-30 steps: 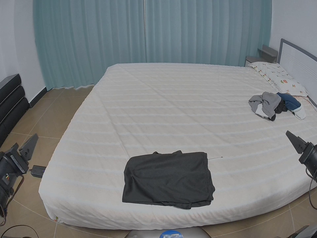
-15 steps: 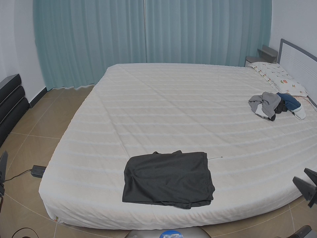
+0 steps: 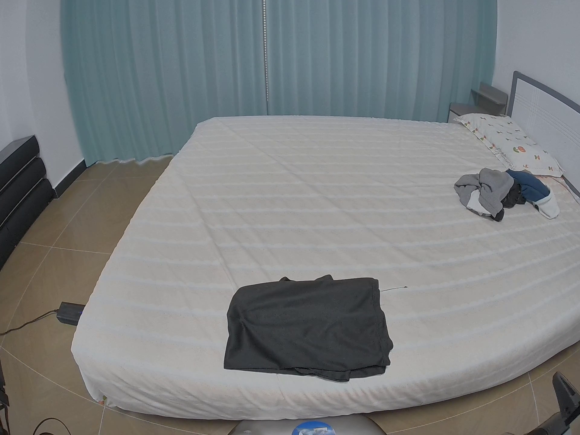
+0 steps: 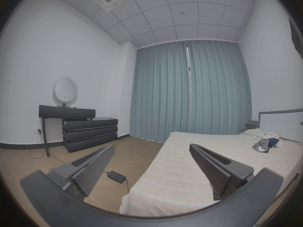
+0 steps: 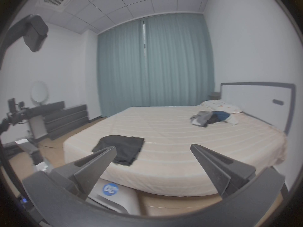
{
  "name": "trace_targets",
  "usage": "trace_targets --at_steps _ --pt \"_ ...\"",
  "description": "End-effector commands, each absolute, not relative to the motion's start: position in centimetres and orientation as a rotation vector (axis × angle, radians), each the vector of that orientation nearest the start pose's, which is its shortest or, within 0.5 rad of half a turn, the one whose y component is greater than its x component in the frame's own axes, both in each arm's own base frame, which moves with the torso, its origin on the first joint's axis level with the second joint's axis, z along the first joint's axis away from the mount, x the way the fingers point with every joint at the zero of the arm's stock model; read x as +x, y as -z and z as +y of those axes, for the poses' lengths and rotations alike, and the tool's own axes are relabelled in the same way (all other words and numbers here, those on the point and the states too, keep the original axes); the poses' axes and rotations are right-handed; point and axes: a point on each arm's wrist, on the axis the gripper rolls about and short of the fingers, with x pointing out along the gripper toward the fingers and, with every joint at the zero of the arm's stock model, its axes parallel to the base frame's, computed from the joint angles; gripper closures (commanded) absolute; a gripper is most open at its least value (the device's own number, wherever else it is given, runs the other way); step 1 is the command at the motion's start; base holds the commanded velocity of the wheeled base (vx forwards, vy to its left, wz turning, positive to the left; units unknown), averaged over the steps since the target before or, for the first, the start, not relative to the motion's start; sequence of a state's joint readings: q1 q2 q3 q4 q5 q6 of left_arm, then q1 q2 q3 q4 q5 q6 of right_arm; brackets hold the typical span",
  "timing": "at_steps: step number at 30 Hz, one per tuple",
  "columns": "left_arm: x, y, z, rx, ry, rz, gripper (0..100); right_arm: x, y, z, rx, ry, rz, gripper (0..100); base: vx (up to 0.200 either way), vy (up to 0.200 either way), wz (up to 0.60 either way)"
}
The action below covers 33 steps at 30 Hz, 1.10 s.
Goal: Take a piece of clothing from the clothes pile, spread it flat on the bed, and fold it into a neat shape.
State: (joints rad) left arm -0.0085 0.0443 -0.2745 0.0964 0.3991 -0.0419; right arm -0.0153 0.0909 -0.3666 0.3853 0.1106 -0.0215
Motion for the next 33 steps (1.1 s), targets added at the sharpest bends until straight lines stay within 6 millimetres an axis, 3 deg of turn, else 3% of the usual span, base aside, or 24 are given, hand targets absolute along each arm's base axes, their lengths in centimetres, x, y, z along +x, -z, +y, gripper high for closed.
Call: trace_targets --at_steps 1,8,11,13,33 --pt "-4.4 -12.5 0.9 -0.08 -0.394 -0.176 0 -5.2 -11.3 0.2 -0.076 -0.086 0.084 0 0.0 0.0 0.0" --pt "-2.8 -10.3 0.8 -0.027 -0.347 -0.267 0 -4.0 -11.2 0.2 -0.127 -0.078 -0.059 0 0.0 0.0 0.0" --pt "-2.7 -10.2 0.6 -0.02 -0.281 -0.263 0 -2.4 -9.0 0.2 -0.167 -0.064 -0.138 0 0.0 0.0 0.0" --pt "-2.6 -10.0 0.5 -0.013 -0.243 -0.232 0 -2.4 -9.2 0.2 -0.165 -0.05 -0.161 0 0.0 0.0 0.0" --pt "-2.3 -7.5 0.0 -0.024 -0.022 0.006 0 -2.3 -8.2 0.0 -0.106 -0.004 -0.062 0 0.0 0.0 0.0"
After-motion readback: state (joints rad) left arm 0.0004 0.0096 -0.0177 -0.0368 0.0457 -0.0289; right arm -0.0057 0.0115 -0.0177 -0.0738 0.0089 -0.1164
